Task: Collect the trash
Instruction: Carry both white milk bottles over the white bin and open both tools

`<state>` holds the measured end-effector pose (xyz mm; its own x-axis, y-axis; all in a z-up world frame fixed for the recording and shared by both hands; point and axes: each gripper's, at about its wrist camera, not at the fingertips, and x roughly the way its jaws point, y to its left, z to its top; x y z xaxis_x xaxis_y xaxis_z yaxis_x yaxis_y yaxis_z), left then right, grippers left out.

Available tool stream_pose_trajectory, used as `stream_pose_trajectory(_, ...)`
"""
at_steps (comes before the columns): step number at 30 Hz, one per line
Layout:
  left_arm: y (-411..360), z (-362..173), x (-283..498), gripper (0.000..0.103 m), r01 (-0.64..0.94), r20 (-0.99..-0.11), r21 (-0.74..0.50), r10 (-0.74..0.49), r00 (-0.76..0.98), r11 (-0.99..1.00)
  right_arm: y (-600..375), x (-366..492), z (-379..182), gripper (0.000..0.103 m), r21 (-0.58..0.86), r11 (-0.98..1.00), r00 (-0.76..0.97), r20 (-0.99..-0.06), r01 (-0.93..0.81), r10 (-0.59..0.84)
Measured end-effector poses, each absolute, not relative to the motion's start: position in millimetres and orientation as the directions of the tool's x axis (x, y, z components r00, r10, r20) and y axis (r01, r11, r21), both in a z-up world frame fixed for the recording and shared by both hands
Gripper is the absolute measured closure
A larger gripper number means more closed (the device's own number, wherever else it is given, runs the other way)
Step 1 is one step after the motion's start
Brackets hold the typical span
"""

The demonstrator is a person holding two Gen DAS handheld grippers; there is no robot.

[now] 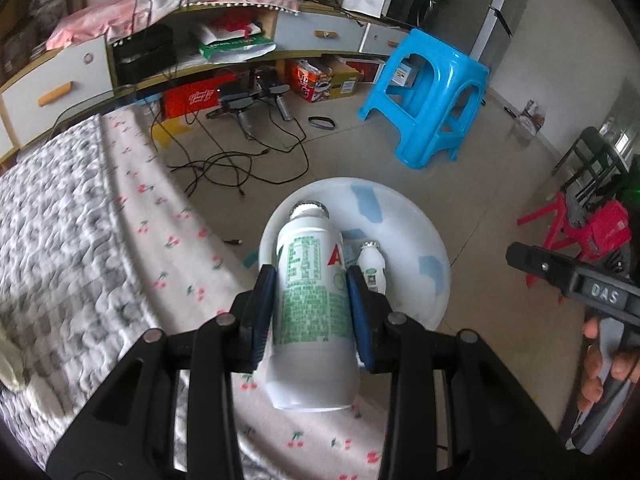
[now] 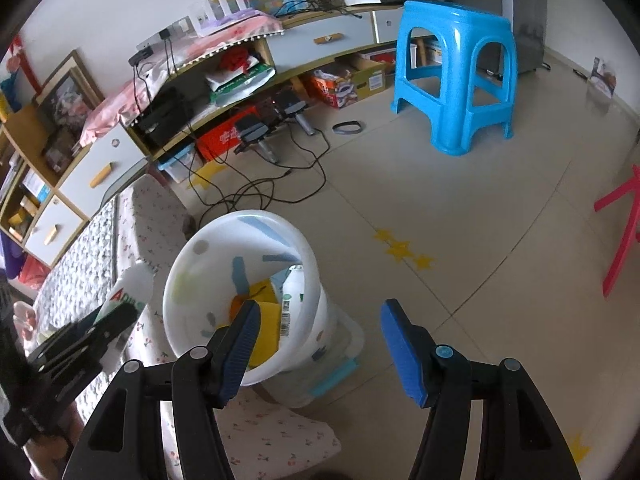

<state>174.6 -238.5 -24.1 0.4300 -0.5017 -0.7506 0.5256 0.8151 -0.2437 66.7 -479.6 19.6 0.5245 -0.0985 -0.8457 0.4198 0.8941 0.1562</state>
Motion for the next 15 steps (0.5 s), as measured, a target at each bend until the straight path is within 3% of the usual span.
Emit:
stream_pose_trajectory(6,-250,-21,186,0.064,0.549,-0.755,-0.248,-0.514,0.407,0.798,-479,68,22,0.035,0.170,0.890,0.532,-0.842,0.423,-0.092)
stream_pose_trajectory(7,-251,-21,187,0.058,0.546,-0.759,-0.243,-0.508,0.408,0.802,-479,68,22,0.034,0.171,0.890,0.534,-0.841,0.422,-0.092)
stream_pose_trajectory(8,-251,-20,187,0.041,0.541,-0.763,-0.235,-0.498,0.411,0.807,-478,68,23,0.033,0.170,0.891,0.535,-0.840,0.422,-0.093)
stream_pose_trajectory(10,-247,-17,186,0.026,0.524,-0.756,-0.217,-0.482,0.444,0.824,-478,68,23,0.031,0.172,0.891,0.538,-0.838,0.420,-0.092)
stream_pose_trajectory(15,-236,-16,186,0.024,0.500,-0.767,-0.196,-0.450,0.457,0.843,-477,67,25,0.029,0.180,0.890,0.547,-0.832,0.419,-0.090)
